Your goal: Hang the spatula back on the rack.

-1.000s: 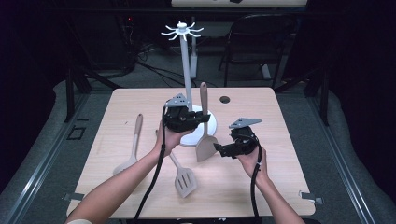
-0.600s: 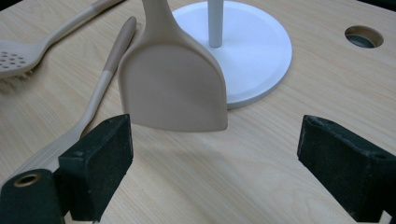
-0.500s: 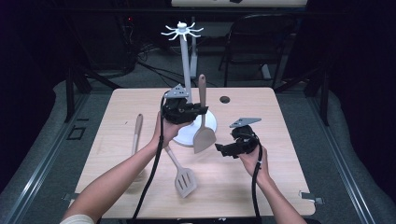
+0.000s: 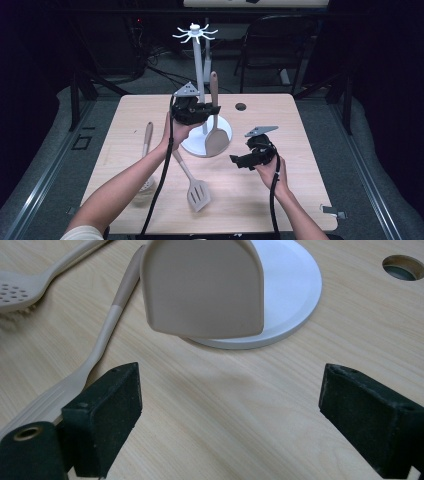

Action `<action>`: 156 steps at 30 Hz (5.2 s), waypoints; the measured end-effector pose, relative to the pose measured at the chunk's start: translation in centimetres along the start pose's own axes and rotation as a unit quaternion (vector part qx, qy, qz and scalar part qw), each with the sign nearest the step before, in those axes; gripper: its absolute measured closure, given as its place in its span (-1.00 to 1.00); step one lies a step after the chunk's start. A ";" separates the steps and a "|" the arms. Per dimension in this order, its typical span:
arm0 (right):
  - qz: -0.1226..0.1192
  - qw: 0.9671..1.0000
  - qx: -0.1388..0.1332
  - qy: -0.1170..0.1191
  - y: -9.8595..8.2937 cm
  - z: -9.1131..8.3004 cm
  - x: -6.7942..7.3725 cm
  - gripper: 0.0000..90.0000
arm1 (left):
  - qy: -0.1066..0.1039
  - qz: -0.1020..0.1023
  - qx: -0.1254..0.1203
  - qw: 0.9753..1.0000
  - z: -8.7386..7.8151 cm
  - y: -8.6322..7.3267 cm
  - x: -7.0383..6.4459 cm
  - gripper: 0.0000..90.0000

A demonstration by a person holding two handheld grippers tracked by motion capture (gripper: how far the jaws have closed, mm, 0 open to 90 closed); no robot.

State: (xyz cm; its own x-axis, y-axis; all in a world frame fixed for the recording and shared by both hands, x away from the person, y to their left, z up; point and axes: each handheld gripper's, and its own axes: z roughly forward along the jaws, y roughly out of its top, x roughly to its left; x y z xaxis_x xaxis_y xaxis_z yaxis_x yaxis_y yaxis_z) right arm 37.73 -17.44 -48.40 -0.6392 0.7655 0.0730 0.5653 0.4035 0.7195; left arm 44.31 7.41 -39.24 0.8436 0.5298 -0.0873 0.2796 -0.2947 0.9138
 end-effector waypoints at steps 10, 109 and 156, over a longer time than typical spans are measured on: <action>-0.006 1.000 0.007 -0.008 0.0 0.2 0.0 -0.80 | 0.009 0.007 -0.002 1.000 0.0 1.0 0.6 0.71; -0.014 0.999 0.027 -0.010 -0.2 0.7 -0.1 -0.80 | 0.108 0.013 -0.007 0.994 0.9 6.8 3.8 0.71; -0.018 0.999 0.032 -0.005 -0.2 1.0 0.2 -0.80 | 0.115 0.059 -0.040 0.991 -5.2 6.6 2.7 0.95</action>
State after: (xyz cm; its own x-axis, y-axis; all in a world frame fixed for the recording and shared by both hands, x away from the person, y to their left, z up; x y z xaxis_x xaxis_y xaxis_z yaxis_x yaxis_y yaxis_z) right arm 38.07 -16.85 -49.23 -0.6551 0.7544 0.0405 0.5737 0.4619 0.6764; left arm 46.10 11.01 -31.38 0.7393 0.6651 0.1055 0.1403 -0.3053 0.9419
